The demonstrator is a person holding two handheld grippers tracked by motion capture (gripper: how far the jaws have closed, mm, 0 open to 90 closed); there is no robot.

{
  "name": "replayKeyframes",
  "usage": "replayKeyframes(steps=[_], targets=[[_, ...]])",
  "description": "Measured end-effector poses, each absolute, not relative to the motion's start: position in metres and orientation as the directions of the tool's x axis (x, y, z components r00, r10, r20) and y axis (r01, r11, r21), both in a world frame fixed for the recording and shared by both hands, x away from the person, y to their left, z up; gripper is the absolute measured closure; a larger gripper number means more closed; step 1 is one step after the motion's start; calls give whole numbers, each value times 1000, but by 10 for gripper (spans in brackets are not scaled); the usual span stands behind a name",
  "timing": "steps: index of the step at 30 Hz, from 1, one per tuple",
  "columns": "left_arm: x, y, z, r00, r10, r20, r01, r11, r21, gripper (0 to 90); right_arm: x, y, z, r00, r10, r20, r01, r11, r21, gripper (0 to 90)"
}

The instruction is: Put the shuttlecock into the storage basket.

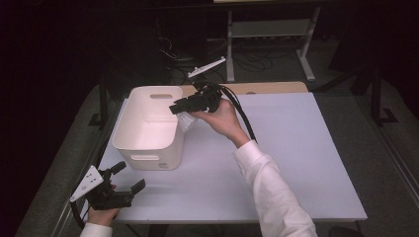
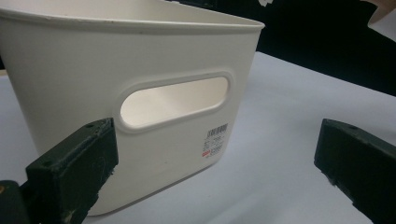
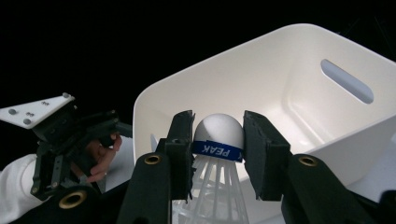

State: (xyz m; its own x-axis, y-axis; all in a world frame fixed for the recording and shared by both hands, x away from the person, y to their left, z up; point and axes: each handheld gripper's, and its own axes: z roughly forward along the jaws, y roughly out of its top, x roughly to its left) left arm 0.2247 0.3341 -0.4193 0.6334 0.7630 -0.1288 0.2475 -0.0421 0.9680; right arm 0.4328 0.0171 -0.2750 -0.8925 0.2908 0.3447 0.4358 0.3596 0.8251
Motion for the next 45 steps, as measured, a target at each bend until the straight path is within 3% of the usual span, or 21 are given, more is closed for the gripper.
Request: replayKeyframes(steps=[27, 45], targets=[[228, 332, -419, 646, 753, -128, 249, -49, 967, 0, 443, 65, -274, -906, 227, 358, 420, 371, 828, 632], [229, 330, -419, 649, 749, -135, 252, -45, 967, 0, 455, 91, -293, -891, 230, 392, 454, 421, 785, 631]])
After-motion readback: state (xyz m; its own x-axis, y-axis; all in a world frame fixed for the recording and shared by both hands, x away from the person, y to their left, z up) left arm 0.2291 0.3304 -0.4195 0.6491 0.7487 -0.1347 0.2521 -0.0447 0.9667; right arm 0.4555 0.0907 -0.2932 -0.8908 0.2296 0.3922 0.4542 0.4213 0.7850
